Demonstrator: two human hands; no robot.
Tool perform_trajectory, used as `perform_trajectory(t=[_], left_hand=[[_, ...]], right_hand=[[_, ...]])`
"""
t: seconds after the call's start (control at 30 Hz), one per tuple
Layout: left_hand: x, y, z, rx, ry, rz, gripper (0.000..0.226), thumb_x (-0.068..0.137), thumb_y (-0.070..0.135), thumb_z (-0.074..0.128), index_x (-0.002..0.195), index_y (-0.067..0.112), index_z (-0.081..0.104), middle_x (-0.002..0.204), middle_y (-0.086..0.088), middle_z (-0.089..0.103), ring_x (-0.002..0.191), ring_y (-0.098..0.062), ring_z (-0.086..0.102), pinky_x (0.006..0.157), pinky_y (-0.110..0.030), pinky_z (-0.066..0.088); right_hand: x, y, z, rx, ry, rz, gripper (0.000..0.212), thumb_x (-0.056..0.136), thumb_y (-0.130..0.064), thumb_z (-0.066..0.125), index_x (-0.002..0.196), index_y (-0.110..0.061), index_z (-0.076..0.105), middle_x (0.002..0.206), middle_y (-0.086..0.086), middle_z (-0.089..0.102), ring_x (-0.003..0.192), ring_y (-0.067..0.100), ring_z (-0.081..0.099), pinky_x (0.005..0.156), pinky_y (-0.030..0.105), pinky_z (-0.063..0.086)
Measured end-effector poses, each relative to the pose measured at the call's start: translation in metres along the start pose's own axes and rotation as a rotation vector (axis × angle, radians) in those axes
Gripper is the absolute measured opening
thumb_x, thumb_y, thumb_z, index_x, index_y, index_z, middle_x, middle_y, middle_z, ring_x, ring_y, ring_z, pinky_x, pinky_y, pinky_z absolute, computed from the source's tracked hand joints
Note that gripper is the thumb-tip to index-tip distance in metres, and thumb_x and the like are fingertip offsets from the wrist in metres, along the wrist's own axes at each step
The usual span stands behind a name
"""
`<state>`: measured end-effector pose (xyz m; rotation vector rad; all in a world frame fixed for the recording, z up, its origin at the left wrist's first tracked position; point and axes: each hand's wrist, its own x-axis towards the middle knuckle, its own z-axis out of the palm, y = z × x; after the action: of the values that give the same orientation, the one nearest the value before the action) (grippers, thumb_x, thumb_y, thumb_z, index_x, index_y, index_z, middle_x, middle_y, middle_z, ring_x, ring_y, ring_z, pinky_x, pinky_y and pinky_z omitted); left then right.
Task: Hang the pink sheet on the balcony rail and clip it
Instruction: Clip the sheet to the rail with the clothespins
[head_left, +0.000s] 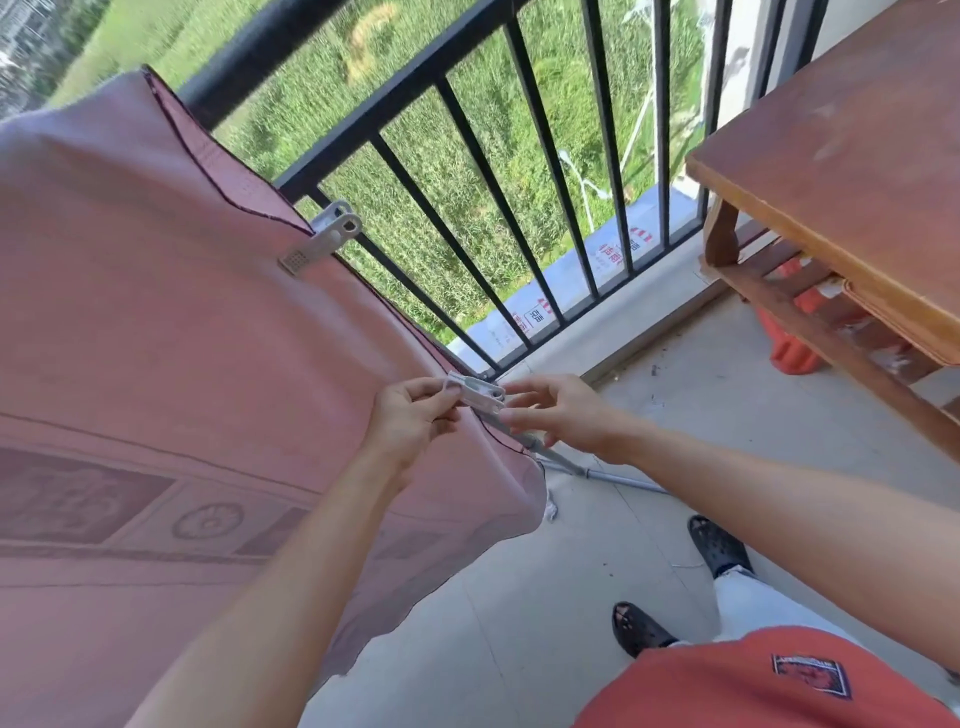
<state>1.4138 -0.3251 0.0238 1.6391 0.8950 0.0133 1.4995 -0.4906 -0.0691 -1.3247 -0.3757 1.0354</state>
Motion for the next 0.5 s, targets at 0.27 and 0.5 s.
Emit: perform_trajectory(t=[0.27, 0.5], left_hand=[[0.007, -0.003, 0.007, 0.501, 0.055, 0.215, 0.009, 0.084, 0.004, 0.07, 0.091, 0.01, 0.072, 0.079, -0.005, 0.069, 0.065, -0.015, 0.06, 0.064, -0.027, 0.052], [0.05, 0.058, 0.011, 2.089, -0.065, 0.754, 0.041, 0.078, 0.033, 0.074, 0.113, 0.015, 0.064, 0.127, -0.012, 0.055, 0.127, -0.034, 0.043, 0.111, -0.052, 0.025]], right_hand=[[0.012, 0.011, -0.01, -0.072, 0.107, -0.067, 0.031, 0.078, -0.03, 0.078, 0.086, -0.001, 0.071, 0.068, 0.011, 0.062, 0.057, 0.008, 0.048, 0.045, 0.015, 0.034], [0.019, 0.032, -0.044, -0.053, 0.248, 0.101, 0.021, 0.092, -0.021, 0.063, 0.087, 0.0, 0.062, 0.092, 0.021, 0.07, 0.063, 0.015, 0.061, 0.04, 0.012, 0.038]])
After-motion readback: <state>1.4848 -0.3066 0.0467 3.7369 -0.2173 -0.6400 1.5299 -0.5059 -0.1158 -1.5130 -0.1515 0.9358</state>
